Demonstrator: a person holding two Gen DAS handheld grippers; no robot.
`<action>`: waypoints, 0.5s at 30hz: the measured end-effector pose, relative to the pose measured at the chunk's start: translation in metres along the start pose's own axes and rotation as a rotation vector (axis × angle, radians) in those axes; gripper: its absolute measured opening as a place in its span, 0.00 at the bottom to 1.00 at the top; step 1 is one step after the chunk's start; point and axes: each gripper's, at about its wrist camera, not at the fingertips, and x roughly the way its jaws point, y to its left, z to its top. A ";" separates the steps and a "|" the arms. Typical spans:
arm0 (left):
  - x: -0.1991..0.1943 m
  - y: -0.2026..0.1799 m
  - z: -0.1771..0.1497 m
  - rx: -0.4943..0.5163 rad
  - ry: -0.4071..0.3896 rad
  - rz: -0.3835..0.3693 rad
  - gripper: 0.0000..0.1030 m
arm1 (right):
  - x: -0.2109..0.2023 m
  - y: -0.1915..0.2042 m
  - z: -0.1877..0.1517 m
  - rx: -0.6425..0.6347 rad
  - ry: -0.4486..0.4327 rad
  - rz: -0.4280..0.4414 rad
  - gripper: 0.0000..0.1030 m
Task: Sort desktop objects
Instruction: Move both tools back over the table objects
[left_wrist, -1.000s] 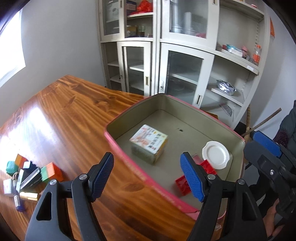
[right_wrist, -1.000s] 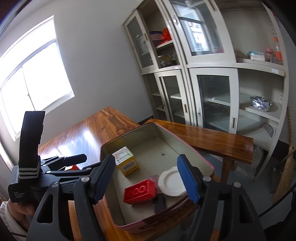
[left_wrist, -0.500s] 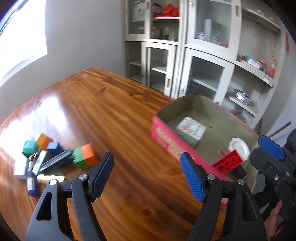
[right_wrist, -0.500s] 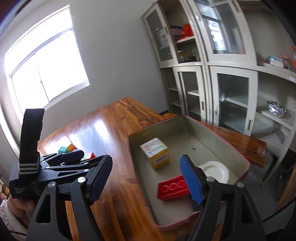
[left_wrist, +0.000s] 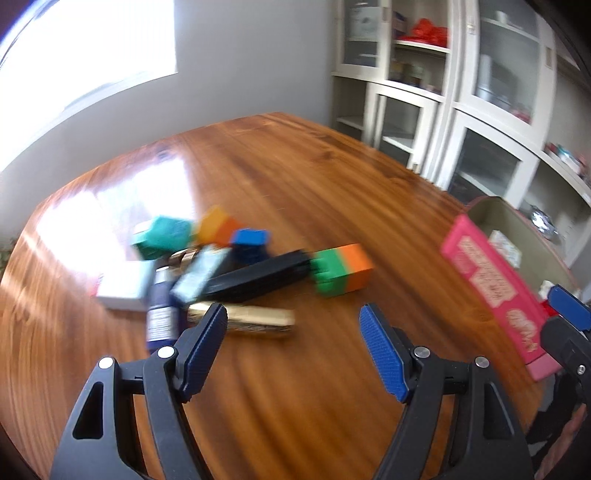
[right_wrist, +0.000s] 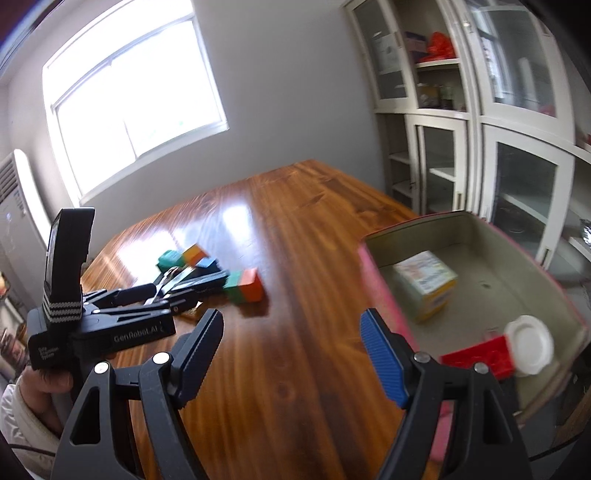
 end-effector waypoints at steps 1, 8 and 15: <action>0.001 0.012 -0.003 -0.015 0.004 0.016 0.75 | 0.005 0.006 -0.001 -0.010 0.012 0.006 0.78; 0.015 0.070 -0.013 -0.082 0.041 0.099 0.75 | 0.031 0.034 -0.004 -0.053 0.078 0.054 0.78; 0.033 0.094 -0.021 -0.111 0.085 0.132 0.75 | 0.053 0.050 -0.004 -0.076 0.131 0.083 0.78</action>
